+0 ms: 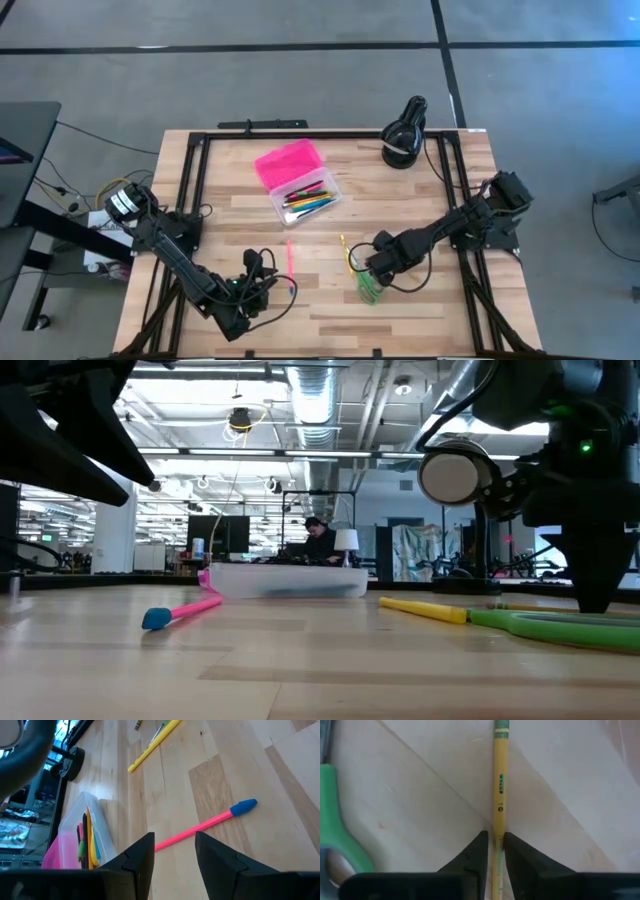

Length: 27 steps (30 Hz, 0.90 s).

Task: Pick & place school supplies into a supply box
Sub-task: Put the yellow pencil into the black supply box

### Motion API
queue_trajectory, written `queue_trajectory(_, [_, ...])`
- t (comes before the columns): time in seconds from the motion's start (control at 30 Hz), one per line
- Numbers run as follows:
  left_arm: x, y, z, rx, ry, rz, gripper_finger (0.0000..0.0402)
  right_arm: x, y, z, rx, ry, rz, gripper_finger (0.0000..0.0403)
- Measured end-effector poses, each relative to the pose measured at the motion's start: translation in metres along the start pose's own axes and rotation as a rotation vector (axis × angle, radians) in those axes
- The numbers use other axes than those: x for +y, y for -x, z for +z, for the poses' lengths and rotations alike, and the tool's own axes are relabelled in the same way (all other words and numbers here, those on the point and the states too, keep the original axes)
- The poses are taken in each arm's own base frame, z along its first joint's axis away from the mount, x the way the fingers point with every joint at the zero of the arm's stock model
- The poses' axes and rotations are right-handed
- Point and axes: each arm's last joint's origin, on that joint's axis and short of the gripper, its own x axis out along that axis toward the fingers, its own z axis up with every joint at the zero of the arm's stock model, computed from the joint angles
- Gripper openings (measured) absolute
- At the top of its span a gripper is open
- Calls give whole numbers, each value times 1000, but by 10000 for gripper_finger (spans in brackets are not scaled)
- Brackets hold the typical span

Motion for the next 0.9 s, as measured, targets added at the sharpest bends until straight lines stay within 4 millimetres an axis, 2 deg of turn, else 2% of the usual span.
queue_trajectory(0.2, [0,0,0,4,2,-14,137,0,0,0,6,4,2,35])
queue_trajectory(0.4, [0,0,0,4,2,-14,137,1,-1,0,0,82,16,6])
queue_trajectory(0.9, [-1,0,0,6,1,-19,137,3,-1,1,-60,295,5,2])
